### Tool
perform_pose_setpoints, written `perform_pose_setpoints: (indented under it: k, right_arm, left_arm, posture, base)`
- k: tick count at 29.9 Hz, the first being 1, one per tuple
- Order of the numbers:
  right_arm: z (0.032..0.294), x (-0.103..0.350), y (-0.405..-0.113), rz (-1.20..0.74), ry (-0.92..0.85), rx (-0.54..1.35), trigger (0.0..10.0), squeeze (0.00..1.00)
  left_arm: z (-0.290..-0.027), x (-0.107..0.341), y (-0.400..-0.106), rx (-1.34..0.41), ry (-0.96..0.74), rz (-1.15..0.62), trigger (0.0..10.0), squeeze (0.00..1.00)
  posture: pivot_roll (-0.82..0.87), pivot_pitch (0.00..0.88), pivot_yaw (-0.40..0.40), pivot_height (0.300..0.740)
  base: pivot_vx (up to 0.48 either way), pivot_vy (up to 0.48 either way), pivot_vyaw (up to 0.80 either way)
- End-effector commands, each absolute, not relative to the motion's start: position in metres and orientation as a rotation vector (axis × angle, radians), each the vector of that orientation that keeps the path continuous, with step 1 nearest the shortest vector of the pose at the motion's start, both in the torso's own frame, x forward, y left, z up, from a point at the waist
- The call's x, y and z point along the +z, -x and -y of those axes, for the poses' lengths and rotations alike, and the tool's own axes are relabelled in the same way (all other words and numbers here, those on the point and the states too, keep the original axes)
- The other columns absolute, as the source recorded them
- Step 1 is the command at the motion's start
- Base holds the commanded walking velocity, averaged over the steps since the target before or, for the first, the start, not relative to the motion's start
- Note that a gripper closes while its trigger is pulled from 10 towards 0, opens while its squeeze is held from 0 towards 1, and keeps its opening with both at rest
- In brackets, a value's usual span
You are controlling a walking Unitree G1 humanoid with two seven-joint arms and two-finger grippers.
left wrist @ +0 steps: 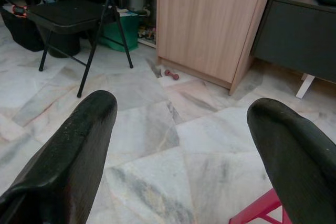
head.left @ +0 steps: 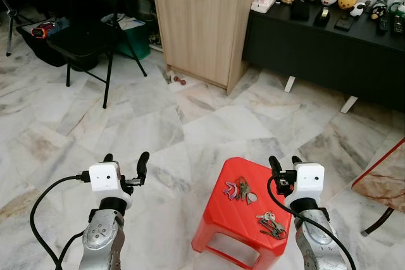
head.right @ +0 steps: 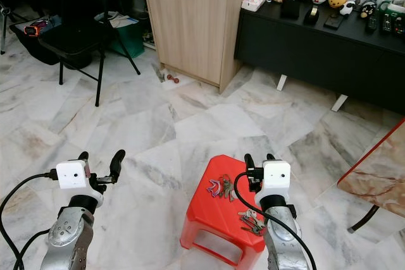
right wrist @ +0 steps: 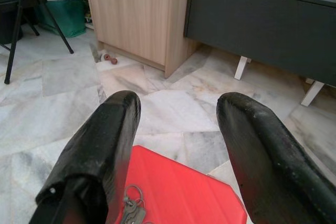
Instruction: Hang keys on a hook
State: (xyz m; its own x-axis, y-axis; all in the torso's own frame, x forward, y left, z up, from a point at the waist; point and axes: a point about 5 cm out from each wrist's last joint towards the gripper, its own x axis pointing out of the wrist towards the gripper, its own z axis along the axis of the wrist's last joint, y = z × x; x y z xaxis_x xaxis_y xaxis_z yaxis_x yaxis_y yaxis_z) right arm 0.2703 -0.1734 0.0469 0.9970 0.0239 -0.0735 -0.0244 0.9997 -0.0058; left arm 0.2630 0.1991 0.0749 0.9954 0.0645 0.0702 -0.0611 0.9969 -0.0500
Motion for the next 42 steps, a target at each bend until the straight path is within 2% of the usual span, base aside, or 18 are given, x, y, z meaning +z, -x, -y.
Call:
perform_pose_setpoints:
  k: [1, 10, 11, 12, 42]
  right_arm:
    - [0.1751, 0.0455, -0.2693, -0.086, 0.002, 0.017, 10.0, 0.0]
    - [0.1751, 0.0455, -0.2693, -0.086, 0.002, 0.017, 10.0, 0.0]
    - [0.1747, 0.0449, -0.2695, -0.093, -0.002, 0.016, 10.0, 0.0]
    - [0.1753, 0.045, -0.2721, -0.086, -0.011, 0.003, 10.0, 0.0]
    - [0.1765, 0.0425, -0.2771, -0.08, -0.014, -0.027, 10.0, 0.0]
  left_arm:
    - [-0.1995, 0.0723, -0.2619, 0.063, 0.034, 0.057, 10.0, 0.0]
    - [-0.1995, 0.0723, -0.2619, 0.063, 0.034, 0.057, 10.0, 0.0]
    - [-0.1994, 0.0721, -0.2622, 0.063, 0.035, 0.055, 10.0, 0.0]
    - [-0.1969, 0.0712, -0.2637, 0.047, 0.038, 0.043, 10.0, 0.0]
    - [-0.1946, 0.0709, -0.268, 0.02, 0.041, 0.021, 10.0, 0.0]
  posture:
    - [0.07, 0.091, -0.02, 0.74]
    - [0.07, 0.091, -0.02, 0.74]
    - [0.0, 0.0, 0.0, 0.74]
    - [0.08, 0.077, -0.005, 0.74]
    - [0.08, 0.094, 0.003, 0.74]
  base:
    - [0.0, 0.0, 0.0]
    - [0.0, 0.0, 0.0]
    - [0.0, 0.0, 0.0]
    - [0.0, 0.0, 0.0]
    - [0.0, 0.0, 0.0]
